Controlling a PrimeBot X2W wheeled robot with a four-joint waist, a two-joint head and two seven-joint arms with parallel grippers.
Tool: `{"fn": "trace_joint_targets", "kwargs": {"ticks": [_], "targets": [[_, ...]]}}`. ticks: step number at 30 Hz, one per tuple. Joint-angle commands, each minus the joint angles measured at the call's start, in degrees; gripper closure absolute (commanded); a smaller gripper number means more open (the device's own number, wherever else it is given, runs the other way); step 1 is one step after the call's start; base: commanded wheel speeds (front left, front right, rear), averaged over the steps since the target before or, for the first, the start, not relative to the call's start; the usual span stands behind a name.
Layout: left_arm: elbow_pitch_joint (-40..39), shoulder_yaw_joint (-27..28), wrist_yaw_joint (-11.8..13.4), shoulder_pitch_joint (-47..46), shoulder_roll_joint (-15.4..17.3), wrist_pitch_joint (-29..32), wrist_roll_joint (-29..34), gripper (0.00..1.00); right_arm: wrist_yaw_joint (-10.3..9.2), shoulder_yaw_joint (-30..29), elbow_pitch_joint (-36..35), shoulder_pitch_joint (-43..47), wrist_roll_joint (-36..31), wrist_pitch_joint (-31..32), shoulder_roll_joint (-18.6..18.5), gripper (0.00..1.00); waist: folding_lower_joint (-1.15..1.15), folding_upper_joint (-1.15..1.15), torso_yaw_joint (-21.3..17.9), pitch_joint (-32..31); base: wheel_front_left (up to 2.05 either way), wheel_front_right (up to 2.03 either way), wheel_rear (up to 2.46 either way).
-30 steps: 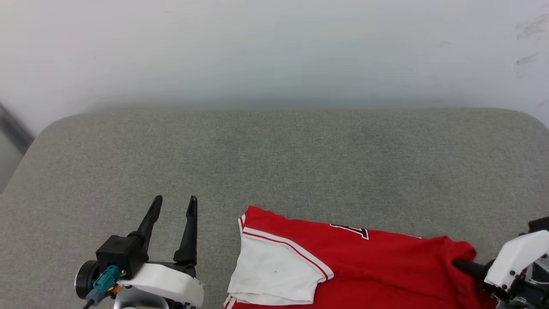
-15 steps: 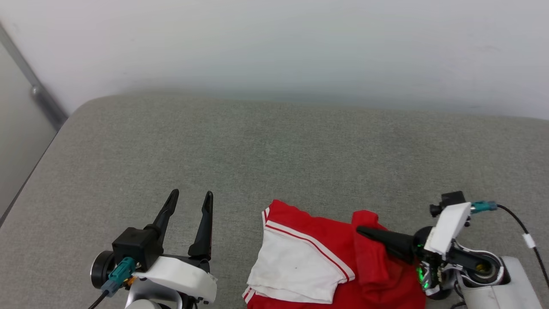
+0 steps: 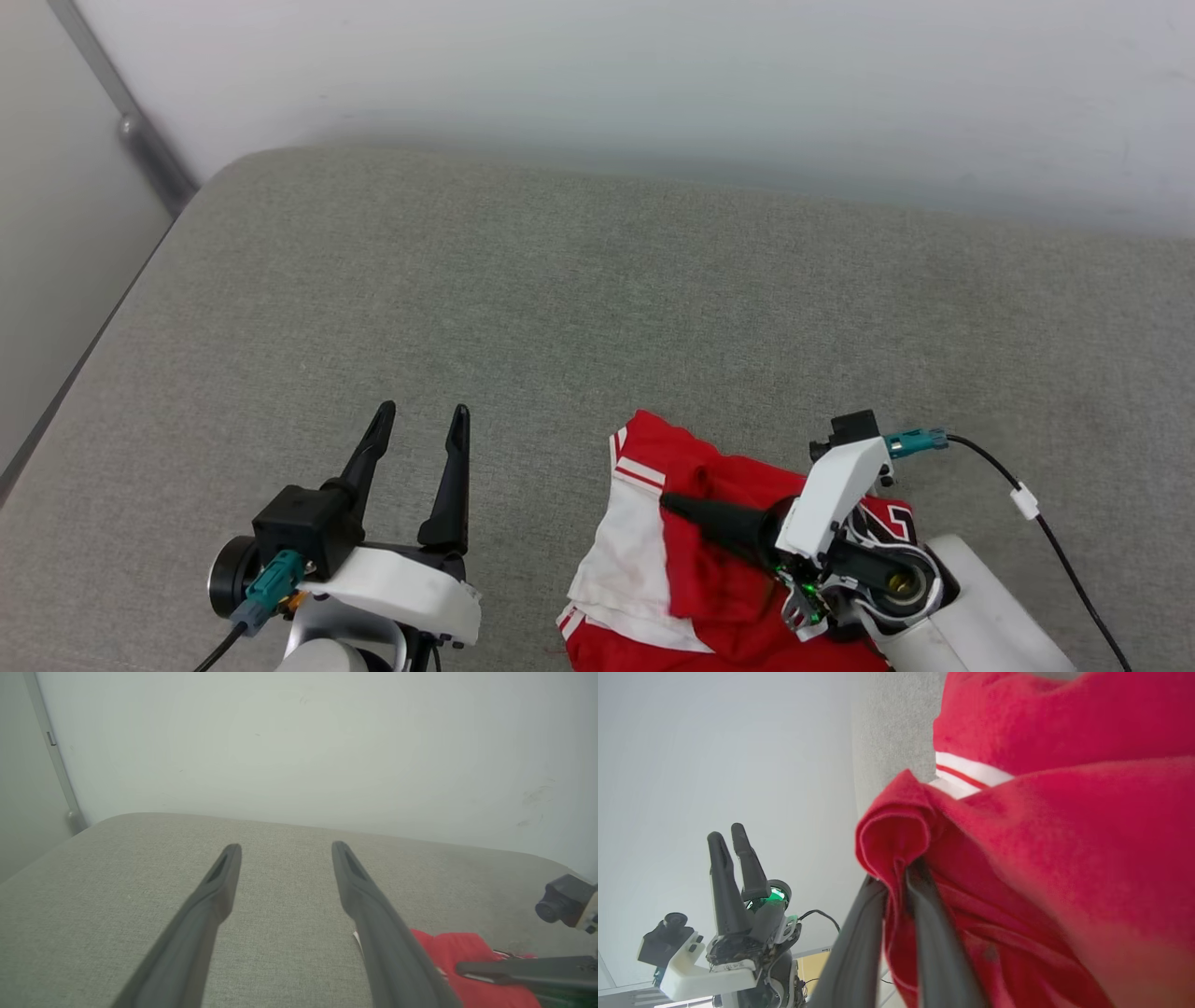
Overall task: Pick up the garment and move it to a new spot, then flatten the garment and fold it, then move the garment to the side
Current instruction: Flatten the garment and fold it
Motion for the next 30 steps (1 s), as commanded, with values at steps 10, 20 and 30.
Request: {"fn": "trace_joint_targets", "kwargs": {"ticks": [10,20,30], "targets": [[1.4,-0.2,-0.5,-0.6,-0.2,-0.5,-0.2,0.0,0.02,10.2,-2.0,-4.9,-8.4,-10.9,-2.1,0.0,0.0,0.0,-2.9,-1.4,0.0,0.0,0.0],[1.8,0.3,0.6,2.1,0.6,-0.1,-1.0,0.0,0.0,8.7,-2.8,-1.3,-32.0,-32.4,-12.1,0.0,0.0,0.0,-7.3,-4.6,0.0,0.0,0.0],[2.8,1.7,1.5,4.2,1.6,-0.6,-2.0,0.0,0.0,-9.5,-11.0,9.6,-53.2,-48.9,-16.3,0.0,0.0,0.0,-11.3,-5.9,0.0,0.0,0.0]]}}
